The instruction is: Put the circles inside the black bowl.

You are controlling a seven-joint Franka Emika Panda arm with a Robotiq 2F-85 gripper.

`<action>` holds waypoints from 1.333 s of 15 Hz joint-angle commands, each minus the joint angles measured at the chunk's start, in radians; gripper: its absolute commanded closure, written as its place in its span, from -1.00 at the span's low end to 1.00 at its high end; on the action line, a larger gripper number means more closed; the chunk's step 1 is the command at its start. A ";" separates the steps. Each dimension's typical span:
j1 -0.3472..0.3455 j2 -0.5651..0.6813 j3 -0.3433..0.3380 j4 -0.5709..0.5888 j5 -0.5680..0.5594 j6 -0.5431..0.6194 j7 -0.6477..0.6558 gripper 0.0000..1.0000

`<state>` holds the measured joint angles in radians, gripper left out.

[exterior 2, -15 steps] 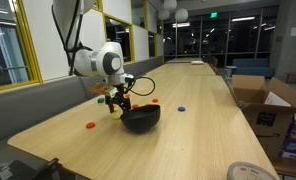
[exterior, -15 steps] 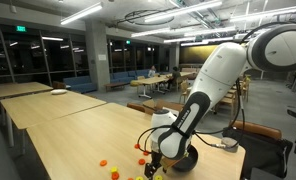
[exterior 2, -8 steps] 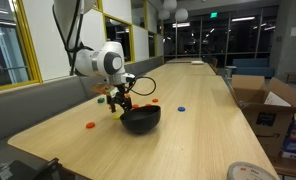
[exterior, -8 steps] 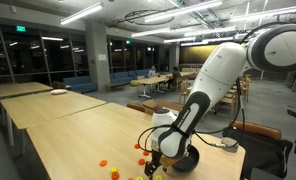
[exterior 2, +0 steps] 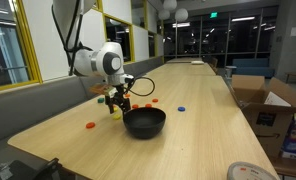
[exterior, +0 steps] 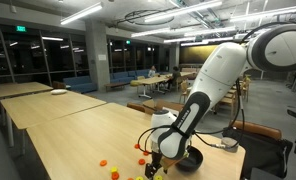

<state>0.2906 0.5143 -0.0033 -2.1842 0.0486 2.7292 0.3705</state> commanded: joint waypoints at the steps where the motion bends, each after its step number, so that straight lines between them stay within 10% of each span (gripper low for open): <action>1: -0.017 0.008 0.017 0.025 0.011 -0.047 0.001 -1.00; 6: -0.031 0.013 0.021 0.032 0.014 -0.076 -0.007 -1.00; 7: -0.033 0.014 0.020 0.032 0.012 -0.076 -0.008 -0.50; 14: -0.045 0.017 0.021 0.046 0.011 -0.074 -0.014 0.45; 20: -0.049 -0.034 0.001 0.025 0.005 -0.085 0.006 0.42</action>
<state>0.2557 0.5174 0.0031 -2.1502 0.0522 2.6566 0.3698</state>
